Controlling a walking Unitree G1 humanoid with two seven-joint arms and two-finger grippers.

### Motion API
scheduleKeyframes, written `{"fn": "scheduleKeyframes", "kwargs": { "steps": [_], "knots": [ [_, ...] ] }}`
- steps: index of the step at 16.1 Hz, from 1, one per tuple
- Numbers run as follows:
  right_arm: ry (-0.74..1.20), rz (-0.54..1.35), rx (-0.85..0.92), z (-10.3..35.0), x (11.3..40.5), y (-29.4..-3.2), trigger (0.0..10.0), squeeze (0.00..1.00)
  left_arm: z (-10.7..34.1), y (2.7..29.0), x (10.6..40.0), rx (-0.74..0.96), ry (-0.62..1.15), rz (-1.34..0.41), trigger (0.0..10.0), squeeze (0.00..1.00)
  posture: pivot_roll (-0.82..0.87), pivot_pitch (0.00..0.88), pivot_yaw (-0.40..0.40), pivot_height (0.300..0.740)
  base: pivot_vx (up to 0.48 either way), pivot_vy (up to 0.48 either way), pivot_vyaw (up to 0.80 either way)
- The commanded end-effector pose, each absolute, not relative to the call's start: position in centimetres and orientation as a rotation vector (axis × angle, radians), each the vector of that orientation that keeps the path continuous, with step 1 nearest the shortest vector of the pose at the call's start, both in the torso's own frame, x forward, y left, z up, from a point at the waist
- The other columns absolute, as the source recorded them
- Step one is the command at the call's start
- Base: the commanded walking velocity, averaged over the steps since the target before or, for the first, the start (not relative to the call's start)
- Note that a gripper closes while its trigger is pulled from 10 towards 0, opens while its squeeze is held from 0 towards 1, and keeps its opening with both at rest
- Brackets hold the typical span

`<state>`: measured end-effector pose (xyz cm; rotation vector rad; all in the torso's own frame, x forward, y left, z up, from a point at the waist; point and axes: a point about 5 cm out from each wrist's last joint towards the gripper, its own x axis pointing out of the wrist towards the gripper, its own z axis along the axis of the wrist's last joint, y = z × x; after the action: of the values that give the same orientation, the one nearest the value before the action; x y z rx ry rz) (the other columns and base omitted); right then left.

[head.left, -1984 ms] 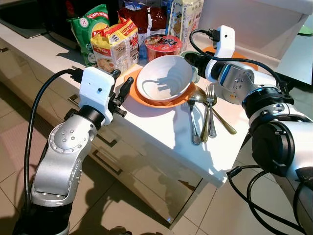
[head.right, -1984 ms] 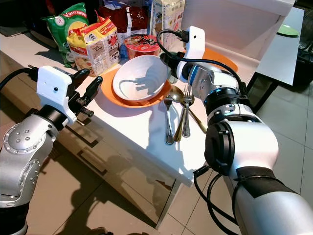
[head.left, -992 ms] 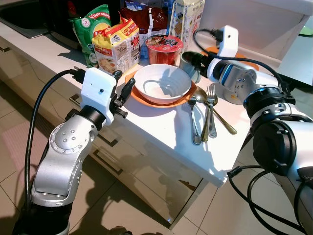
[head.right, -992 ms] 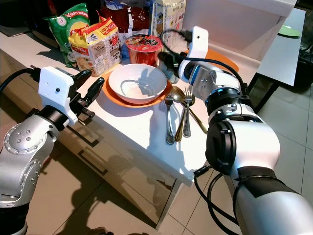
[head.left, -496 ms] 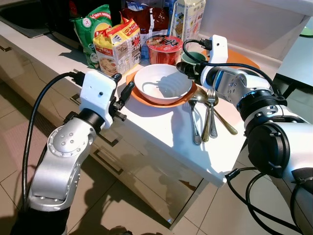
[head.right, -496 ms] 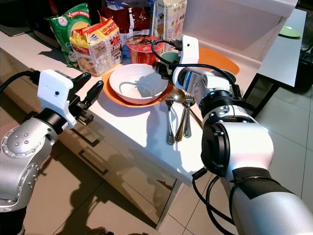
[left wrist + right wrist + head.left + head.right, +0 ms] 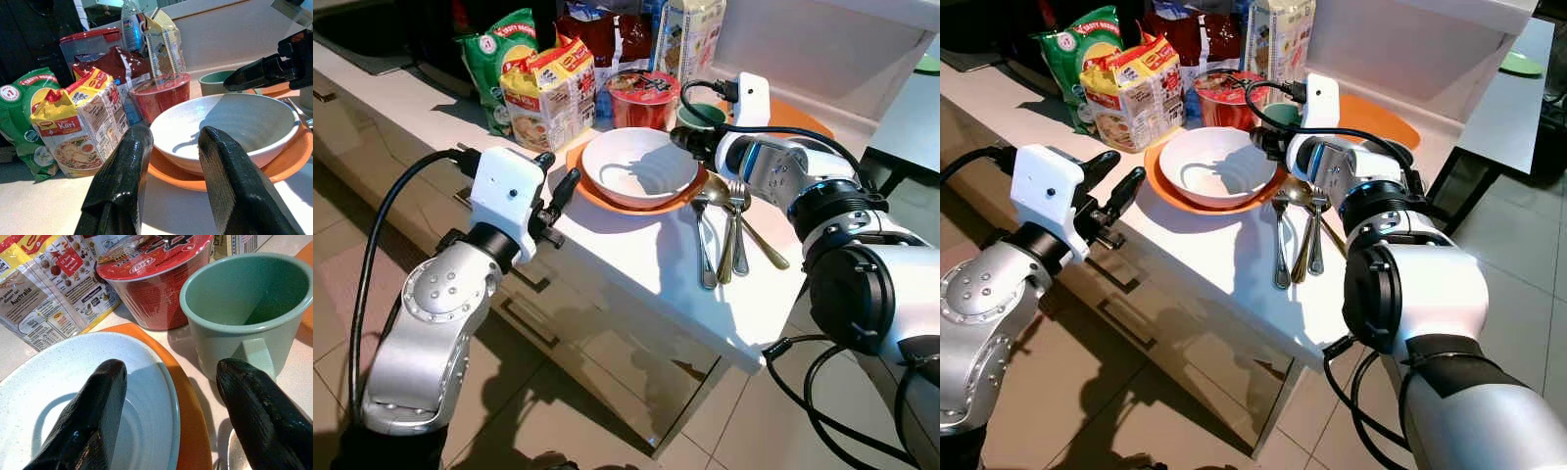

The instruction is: Setting the table

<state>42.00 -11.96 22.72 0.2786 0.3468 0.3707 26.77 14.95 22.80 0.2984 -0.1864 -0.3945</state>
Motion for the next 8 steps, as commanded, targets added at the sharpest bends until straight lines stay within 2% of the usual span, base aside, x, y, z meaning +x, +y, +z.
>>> {"fn": "scheduleKeyframes", "kwargs": {
  "steps": [1, 8],
  "knots": [
    [0.362, 0.371, 0.299, 22.8, 42.0, -12.0, 10.0, 0.00, 22.9, 14.8, 26.4, 0.305, -0.180, -0.412, 10.0, 0.00, 0.18, 0.053, -0.077, 0.740, 0.000, 0.000, 0.00],
    [0.414, 0.368, 0.266, 21.5, 41.7, -11.6, 10.0, 0.00, 23.0, 14.9, 26.1, 0.319, -0.164, -0.412, 10.0, 0.00, 0.20, 0.070, -0.076, 0.740, 0.000, 0.000, 0.00]
  ]
}}
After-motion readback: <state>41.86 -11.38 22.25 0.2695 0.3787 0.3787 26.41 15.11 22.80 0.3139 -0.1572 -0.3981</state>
